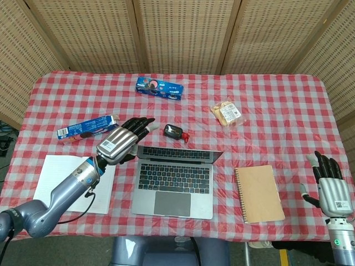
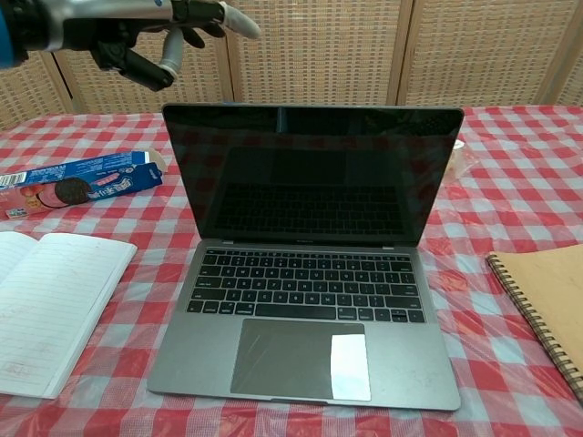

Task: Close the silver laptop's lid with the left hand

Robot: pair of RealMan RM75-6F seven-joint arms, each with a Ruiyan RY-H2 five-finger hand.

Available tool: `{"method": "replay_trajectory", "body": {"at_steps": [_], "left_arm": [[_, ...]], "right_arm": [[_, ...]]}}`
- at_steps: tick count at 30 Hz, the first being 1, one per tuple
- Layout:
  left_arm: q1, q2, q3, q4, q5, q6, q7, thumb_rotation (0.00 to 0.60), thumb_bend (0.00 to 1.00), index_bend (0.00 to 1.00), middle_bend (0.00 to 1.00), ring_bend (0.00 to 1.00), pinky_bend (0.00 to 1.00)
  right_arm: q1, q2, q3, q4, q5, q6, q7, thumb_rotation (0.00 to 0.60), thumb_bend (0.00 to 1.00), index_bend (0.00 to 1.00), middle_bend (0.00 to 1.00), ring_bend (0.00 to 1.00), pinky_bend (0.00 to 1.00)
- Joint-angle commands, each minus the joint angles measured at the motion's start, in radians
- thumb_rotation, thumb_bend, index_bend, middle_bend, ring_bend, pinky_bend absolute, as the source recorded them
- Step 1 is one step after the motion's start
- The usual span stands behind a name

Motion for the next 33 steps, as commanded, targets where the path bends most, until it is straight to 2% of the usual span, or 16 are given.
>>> {"method": "replay_trajectory", "body": {"at_steps": [1,10,15,27,33], "left_arm": [[-0.050,-0.042,0.001,0.021,-0.066,-0.009,0.049,0.600,1.00,0.11,0.00,0.00,0.11],[-0.114,-0.084,0.011,0.028,-0.154,0.000,0.114,0.600,1.00,0.18,0.00,0.06,0.17],[-0.149,-0.107,0.019,0.030,-0.209,0.008,0.139,0.600,1.00,0.24,0.07,0.12,0.23],[-0.213,-0.153,0.015,0.051,-0.271,0.005,0.121,0.600,1.00,0.36,0.18,0.19,0.26],[-0.219,-0.151,0.033,0.022,-0.273,0.008,0.110,0.600,1.00,0.43,0.26,0.25,0.30]], "right_arm": [[0.001,0.002,0.001,0.001,0.001,-0.001,0.005,0.600,0.59,0.00,0.00,0.00,0.00],[0.005,0.000,-0.004,0.003,-0.005,-0.009,0.011,0.600,0.59,0.00,0.00,0.00,0.00],[0.004,0.002,-0.005,-0.001,-0.012,-0.001,0.013,0.600,0.59,0.00,0.00,0.00,0.00],[0.004,0.007,-0.004,-0.002,-0.008,-0.003,0.027,0.600,0.59,0.00,0.00,0.00,0.00],[0.003,0.010,-0.003,0.002,-0.005,-0.002,0.037,0.600,0.59,0.00,0.00,0.00,0.00]]}}
